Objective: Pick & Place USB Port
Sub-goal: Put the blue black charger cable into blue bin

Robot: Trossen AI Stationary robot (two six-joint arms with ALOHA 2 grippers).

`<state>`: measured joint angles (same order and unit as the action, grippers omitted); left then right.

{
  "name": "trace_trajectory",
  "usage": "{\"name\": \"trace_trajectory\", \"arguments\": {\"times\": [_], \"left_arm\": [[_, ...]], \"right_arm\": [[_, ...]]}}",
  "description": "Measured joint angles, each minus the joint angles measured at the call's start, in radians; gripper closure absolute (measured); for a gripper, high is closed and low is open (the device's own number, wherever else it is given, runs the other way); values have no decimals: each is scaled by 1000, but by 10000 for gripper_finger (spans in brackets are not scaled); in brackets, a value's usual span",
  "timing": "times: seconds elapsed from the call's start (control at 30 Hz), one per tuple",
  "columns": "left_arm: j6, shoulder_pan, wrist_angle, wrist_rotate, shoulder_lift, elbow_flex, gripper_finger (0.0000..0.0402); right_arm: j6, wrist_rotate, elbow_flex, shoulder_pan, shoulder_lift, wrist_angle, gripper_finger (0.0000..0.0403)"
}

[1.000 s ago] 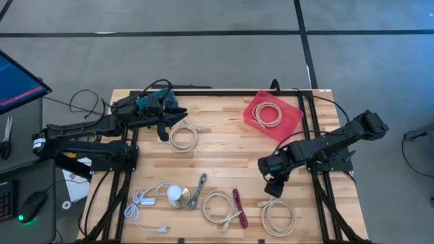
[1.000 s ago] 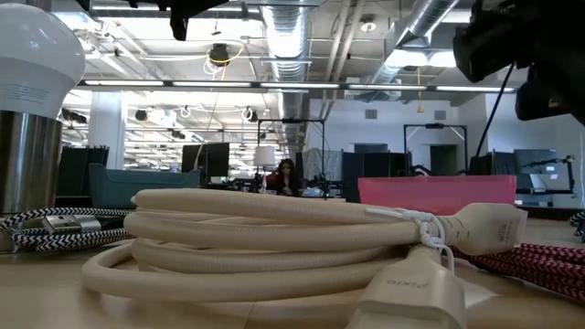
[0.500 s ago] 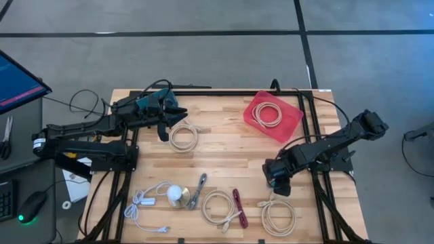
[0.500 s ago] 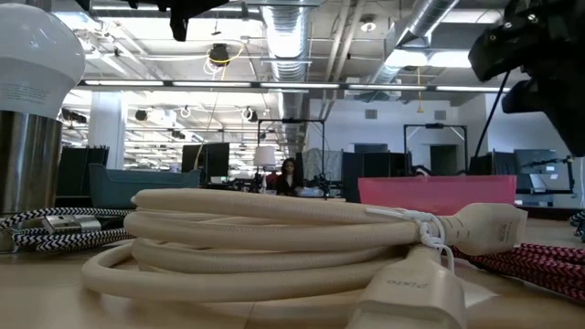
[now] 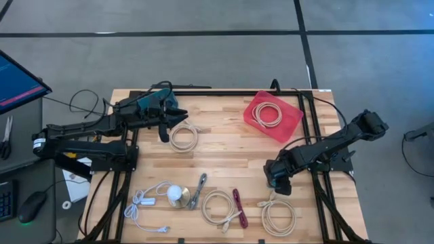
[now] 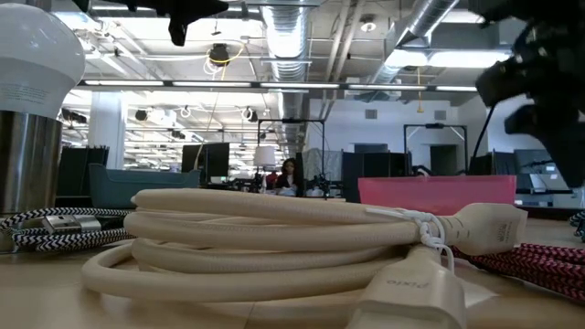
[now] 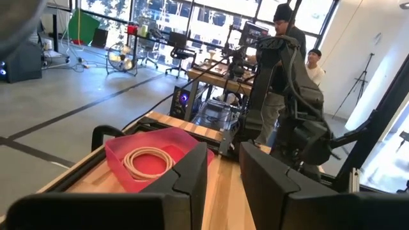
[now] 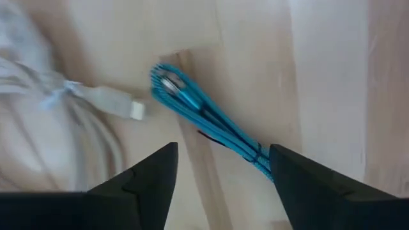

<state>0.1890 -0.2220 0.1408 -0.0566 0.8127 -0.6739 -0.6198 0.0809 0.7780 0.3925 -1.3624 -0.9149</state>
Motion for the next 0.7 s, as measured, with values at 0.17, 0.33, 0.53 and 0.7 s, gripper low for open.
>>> {"name": "trace_trajectory", "arguments": {"times": [0.17,0.33,0.53,0.7], "left_arm": [[0,0,-1,0,0,0,309],[0,0,-1,0,0,0,309],[0,0,-2,1,0,0,309],[0,0,-3,1,0,0,309]], "right_arm": [[13,-2,-49,0,0,15,181],[18,-1,-106,0,0,44,190],[18,-2,-167,0,0,142,190],[19,-5,-200,-1,2,180,195]]}}
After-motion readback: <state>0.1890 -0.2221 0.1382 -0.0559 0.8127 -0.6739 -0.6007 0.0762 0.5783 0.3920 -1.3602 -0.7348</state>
